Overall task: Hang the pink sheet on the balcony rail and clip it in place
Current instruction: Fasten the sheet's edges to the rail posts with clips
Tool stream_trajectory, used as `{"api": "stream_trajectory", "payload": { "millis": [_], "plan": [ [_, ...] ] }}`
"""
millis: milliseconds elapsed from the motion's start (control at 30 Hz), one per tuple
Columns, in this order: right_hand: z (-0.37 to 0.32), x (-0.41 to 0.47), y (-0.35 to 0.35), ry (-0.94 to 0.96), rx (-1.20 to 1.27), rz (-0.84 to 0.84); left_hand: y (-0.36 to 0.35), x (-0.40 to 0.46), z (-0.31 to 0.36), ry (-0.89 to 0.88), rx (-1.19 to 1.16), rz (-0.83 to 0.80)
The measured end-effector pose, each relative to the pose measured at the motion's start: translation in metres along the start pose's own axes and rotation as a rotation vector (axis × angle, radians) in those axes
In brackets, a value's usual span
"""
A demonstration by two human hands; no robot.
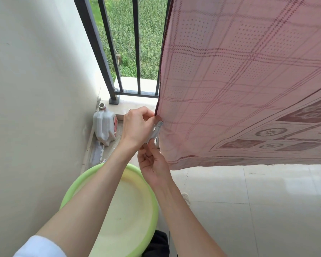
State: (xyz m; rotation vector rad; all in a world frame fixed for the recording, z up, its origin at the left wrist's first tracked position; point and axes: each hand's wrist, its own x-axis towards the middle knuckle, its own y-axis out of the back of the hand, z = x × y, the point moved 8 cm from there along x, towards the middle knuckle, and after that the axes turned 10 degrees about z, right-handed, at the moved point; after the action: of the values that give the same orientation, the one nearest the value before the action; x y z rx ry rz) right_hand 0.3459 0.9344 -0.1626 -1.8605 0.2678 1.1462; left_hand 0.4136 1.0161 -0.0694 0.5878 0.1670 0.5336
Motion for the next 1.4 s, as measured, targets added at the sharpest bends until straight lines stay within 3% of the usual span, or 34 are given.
{"api": "stream_trajectory", "payload": {
  "millis": [300,500,633,800,1000,1233,1400],
  "plan": [
    [-0.003,0.003,-0.004,0.032,-0.152,-0.079,0.003,-0.001,-0.007,0.028,0.035,-0.004],
    [-0.015,-0.006,-0.014,0.017,-0.531,-0.188,0.0,-0.002,-0.012,0.004,0.08,0.02],
    [-0.063,-0.014,-0.001,0.169,-0.94,-0.105,-0.002,-0.023,0.001,-0.065,0.196,0.029],
    [-0.154,-0.073,0.012,0.481,-1.572,-0.101,0.004,-0.084,0.028,-0.156,0.395,0.078],
    [-0.274,-0.183,-0.023,0.94,-1.866,-0.223,-0.023,-0.134,0.16,-0.412,0.509,0.119],
    [-0.409,-0.337,-0.076,1.495,-1.812,-0.296,-0.046,-0.167,0.363,-0.793,0.451,0.265],
    [-0.474,-0.454,-0.123,2.071,-1.434,-0.298,-0.016,-0.17,0.479,-0.968,0.456,0.454]
  ]
}}
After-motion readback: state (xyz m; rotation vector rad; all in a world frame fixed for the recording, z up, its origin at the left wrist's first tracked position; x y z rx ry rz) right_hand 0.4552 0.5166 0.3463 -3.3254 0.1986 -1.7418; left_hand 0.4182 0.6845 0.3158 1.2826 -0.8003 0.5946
